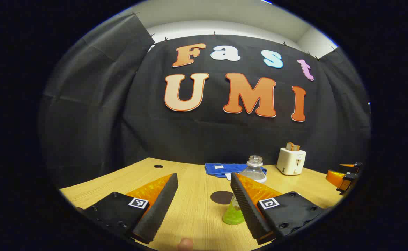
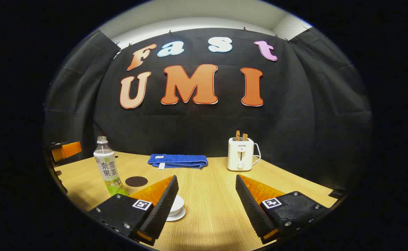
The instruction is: Open the teacup lid with one hand, grasp the water bottle and pour water into the teacup with the other hand; after pouring, place the water bottle on the coaster and then close the teacup lid.
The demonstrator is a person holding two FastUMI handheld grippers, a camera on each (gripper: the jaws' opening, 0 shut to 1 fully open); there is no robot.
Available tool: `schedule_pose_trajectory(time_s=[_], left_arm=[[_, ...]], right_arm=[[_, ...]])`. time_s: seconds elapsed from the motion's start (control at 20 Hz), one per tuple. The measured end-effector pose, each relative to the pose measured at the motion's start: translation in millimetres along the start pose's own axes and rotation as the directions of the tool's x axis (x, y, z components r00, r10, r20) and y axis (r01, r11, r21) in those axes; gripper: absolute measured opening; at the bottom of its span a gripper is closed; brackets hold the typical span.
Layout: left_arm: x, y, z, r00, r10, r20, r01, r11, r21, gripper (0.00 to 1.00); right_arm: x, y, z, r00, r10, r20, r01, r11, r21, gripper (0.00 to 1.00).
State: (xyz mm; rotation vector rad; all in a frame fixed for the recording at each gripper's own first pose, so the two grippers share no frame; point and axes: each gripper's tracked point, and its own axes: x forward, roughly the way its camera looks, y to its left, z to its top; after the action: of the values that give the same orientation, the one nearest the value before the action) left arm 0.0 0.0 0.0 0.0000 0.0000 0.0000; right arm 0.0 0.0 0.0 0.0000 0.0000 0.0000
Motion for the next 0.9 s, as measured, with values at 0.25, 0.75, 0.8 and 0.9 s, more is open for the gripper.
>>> schedule_pose_trajectory(time_s=[0.25,0.75,0.8,0.9], left_arm=[[0,5,-6,0.999,0.029,0.014,-0.029,0.999,0.024,0.99],[-2,28,-18,0.995,0.096,-0.01,-0.096,0.995,0.028,0.99],[-3,27,-17,0.996,0.094,-0.006,-0.094,0.995,0.028,0.99],[-3,26,-18,0.996,0.086,-0.002,-0.086,0.996,0.021,0.99]], right_arm=[[-1,7,-8,1.0,0.017,-0.006,-0.017,1.0,0.012,0.99],[-2,20,-15,0.999,0.04,-0.018,-0.04,0.999,-0.01,0.99],[-3,22,-15,0.999,0.043,-0.016,-0.043,0.999,-0.008,0.99],[-2,22,-15,0.999,0.04,-0.015,-0.041,0.999,-0.014,0.99]])
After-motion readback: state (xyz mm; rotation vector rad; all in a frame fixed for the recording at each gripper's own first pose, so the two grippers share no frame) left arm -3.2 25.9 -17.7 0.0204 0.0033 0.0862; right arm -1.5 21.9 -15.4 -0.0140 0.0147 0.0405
